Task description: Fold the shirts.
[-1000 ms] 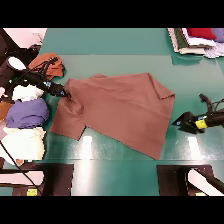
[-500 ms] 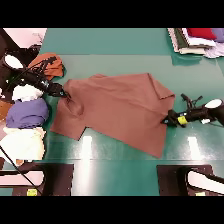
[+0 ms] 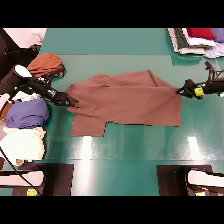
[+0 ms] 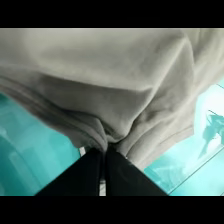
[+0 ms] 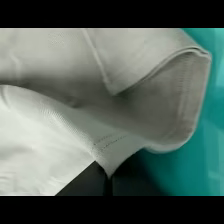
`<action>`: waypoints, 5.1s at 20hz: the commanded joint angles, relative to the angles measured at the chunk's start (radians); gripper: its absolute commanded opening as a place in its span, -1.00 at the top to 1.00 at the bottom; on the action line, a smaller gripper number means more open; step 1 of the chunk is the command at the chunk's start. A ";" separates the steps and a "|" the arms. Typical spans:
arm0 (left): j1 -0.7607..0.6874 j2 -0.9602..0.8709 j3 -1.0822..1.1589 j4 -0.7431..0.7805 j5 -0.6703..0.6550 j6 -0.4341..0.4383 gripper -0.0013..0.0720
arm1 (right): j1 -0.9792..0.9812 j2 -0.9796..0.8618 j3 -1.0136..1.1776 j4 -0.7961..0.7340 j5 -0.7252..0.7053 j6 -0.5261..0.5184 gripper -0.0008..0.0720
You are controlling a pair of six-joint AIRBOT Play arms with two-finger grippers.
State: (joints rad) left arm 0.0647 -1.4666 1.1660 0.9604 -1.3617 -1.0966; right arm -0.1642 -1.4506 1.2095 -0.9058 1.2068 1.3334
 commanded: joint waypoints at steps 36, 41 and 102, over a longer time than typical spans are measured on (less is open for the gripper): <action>-0.008 0.032 -0.106 -0.085 0.138 -0.034 0.90 | -0.261 0.042 -0.443 -0.013 0.092 -0.142 0.05; -0.008 0.111 -0.073 -0.055 0.150 -0.060 0.90 | -0.214 0.044 -0.384 -0.005 0.140 -0.149 0.93; 0.003 -0.186 0.271 0.131 0.254 -0.035 0.89 | 0.180 -0.410 0.733 -0.355 0.367 0.110 0.94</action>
State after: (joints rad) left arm 0.0666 -1.6524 1.4757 0.9859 -1.0714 -1.0828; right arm 0.0040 -1.8595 1.9415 -1.2339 1.4887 1.4231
